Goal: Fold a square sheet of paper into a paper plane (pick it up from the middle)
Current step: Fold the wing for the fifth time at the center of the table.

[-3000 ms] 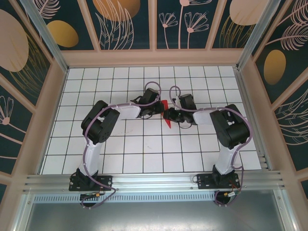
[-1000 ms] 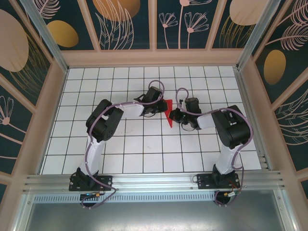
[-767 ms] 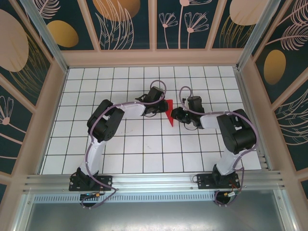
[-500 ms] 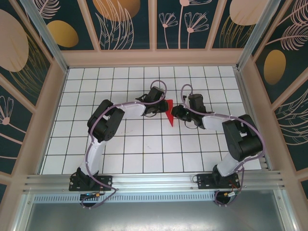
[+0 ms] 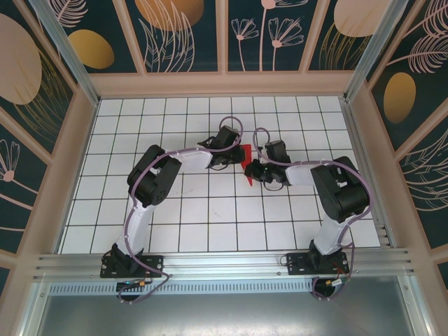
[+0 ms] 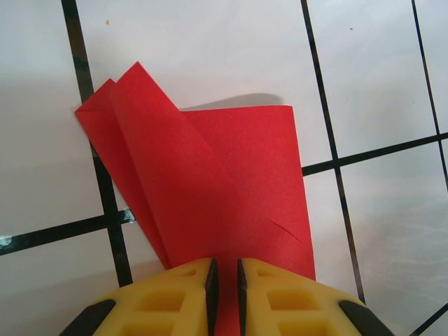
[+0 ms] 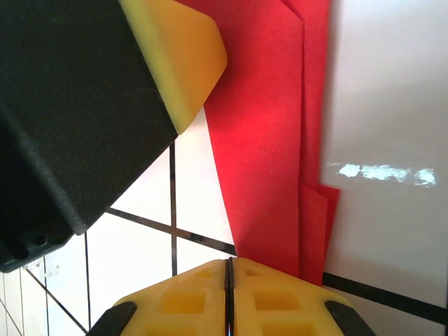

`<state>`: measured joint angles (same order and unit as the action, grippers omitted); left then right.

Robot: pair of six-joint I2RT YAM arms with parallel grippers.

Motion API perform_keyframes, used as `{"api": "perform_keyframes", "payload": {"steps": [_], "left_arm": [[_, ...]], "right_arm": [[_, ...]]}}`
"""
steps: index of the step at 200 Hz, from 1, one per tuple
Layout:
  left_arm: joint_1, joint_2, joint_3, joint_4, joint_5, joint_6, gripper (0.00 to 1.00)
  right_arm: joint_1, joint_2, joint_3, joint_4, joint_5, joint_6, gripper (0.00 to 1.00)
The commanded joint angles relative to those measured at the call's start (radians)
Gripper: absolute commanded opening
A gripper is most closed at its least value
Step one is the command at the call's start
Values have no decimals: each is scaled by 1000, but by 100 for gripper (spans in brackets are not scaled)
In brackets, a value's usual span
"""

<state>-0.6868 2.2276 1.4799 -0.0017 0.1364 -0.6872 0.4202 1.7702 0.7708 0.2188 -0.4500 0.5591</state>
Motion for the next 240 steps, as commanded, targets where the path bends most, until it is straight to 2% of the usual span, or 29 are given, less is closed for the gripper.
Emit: {"api": "perform_keyframes", "payload": {"steps": [1,92,141,185,240], "left_arm": [[-6,58,3,-96,-26,16,21],[-6,73,24,-113,-44,17,21],[-6,71,20,-115,-48,14,21],[-6,67,11,-103,-44,11,21],[-6,59,11,-97,-40,6,21]], "right_arm": [[-11,11,-27,-60,6,-24,12],[-18,-43,-141,-197,-141,-94,12],[-16,-139,-155,-311,-129,-139,12],[-17,-233,-102,-185,-95,-80,13],[-9,-87,8,-91,-50,-44,12]]}}
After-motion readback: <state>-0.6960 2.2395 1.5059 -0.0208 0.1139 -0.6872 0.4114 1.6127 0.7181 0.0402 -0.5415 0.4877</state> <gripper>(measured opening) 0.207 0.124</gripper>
